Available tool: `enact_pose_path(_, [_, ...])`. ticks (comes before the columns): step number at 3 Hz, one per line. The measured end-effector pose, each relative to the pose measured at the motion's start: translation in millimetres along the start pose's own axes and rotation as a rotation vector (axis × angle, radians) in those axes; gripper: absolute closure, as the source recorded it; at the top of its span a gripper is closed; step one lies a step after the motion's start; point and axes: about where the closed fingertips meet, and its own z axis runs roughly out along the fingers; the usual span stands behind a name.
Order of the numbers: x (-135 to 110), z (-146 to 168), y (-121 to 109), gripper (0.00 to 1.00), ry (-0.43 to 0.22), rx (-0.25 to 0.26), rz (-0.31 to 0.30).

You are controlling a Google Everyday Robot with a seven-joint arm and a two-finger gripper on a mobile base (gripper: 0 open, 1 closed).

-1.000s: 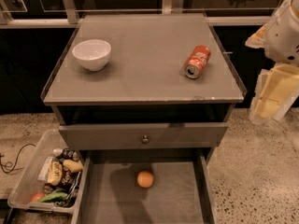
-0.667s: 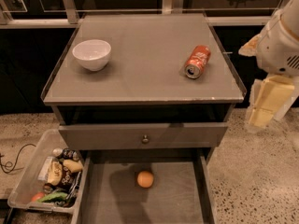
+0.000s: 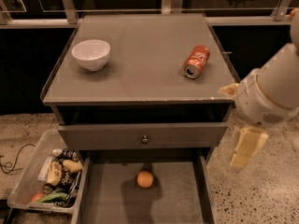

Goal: Pick orange from middle drawer and place on counter

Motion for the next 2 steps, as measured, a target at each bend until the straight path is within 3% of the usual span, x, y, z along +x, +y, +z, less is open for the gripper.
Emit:
enact_pose_path(1, [16.7,59.6,29.9,0.00,-0.087,-0.016,-0.004])
enact_pose_path(2, [29.2,123.3,37.6,0.00,-0.163,-0.012,0.045])
